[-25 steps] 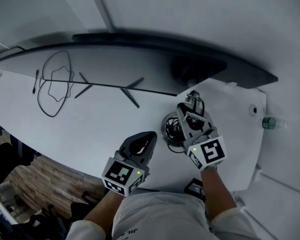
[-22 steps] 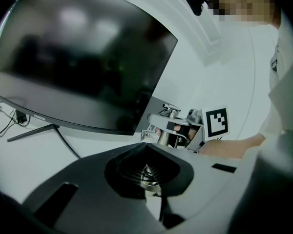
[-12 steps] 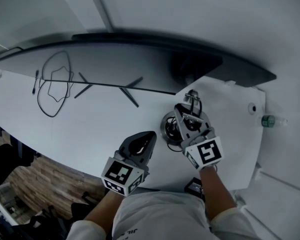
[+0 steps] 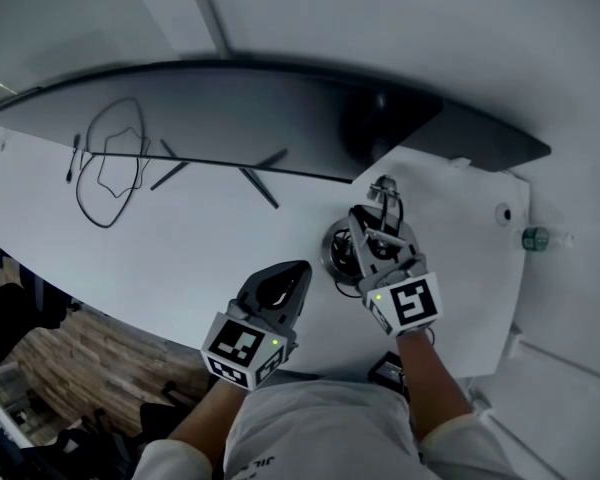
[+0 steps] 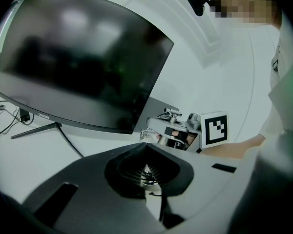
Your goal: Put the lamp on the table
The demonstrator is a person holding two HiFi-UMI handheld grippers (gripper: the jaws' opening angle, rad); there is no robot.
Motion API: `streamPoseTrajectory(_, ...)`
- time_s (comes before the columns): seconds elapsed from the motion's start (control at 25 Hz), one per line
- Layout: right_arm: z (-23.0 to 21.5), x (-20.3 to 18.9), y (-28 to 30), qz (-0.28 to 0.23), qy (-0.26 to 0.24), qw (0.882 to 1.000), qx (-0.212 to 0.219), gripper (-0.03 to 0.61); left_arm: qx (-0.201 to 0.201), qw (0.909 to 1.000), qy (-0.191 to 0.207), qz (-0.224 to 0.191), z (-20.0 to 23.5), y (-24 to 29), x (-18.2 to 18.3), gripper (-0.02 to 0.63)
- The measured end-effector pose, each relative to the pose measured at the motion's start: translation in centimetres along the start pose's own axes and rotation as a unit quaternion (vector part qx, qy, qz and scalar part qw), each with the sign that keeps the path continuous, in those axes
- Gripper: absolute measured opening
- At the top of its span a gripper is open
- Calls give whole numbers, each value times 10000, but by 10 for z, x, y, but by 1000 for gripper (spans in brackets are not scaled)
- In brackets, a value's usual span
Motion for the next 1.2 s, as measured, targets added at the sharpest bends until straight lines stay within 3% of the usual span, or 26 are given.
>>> streamPoseTrajectory(1.2, 19, -24, -11, 26, -70, 9999, 136, 54, 154, 9999, 2, -40, -11, -25, -15, -3)
Point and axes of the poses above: the fingertips, and each gripper's own axes: y forward along the fingers, z to its left, x out of its top, the point moved 1 cm from there along -y, backward along the fingers, and after that the axes turned 12 degrees about x, right-handed, at the moved point
